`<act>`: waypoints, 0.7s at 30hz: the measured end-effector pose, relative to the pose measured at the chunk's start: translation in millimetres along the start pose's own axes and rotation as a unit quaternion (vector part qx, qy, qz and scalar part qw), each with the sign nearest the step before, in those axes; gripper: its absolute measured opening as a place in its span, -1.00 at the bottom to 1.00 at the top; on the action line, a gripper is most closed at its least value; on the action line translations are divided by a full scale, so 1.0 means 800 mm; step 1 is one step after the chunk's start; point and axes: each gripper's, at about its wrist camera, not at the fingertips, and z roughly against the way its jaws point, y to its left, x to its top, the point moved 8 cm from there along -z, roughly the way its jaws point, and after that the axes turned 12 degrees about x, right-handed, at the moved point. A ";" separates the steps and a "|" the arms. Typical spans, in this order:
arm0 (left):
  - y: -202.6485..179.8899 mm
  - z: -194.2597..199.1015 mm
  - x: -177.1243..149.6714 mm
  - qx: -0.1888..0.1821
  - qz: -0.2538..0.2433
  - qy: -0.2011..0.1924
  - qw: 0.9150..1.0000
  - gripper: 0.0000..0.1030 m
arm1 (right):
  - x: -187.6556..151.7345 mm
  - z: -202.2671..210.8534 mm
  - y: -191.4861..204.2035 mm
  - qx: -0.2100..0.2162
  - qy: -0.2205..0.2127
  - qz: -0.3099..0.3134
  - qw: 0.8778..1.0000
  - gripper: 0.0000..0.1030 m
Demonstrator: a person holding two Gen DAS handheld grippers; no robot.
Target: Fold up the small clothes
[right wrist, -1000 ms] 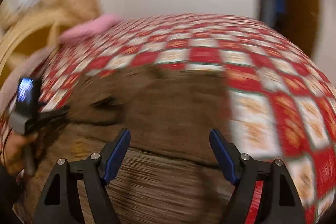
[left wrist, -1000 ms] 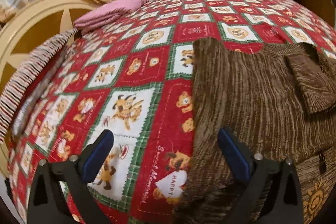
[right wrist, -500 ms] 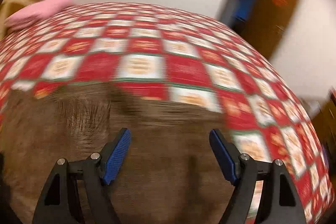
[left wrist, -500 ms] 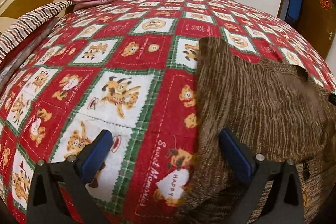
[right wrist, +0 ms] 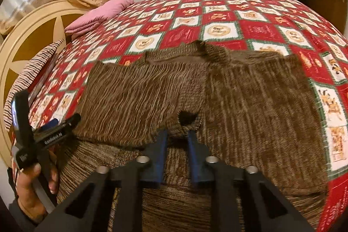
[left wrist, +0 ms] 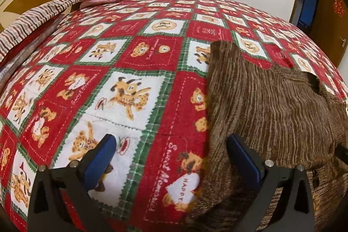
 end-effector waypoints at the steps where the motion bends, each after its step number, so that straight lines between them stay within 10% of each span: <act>1: 0.002 0.000 -0.002 0.000 -0.001 0.003 1.000 1.00 | -0.003 0.003 0.002 0.008 -0.002 -0.002 1.000 -0.86; 15: 0.016 0.012 -0.012 -0.014 -0.009 0.011 1.000 1.00 | -0.047 0.033 -0.022 0.051 -0.013 -0.020 0.998 -0.71; 17: 0.022 0.018 -0.003 -0.001 -0.012 0.004 1.000 1.00 | -0.045 0.053 -0.030 0.031 -0.031 -0.006 0.999 0.39; 21: 0.011 0.044 0.041 0.019 -0.036 -0.066 0.997 1.00 | -0.049 0.093 -0.062 -0.044 -0.073 0.021 0.996 0.70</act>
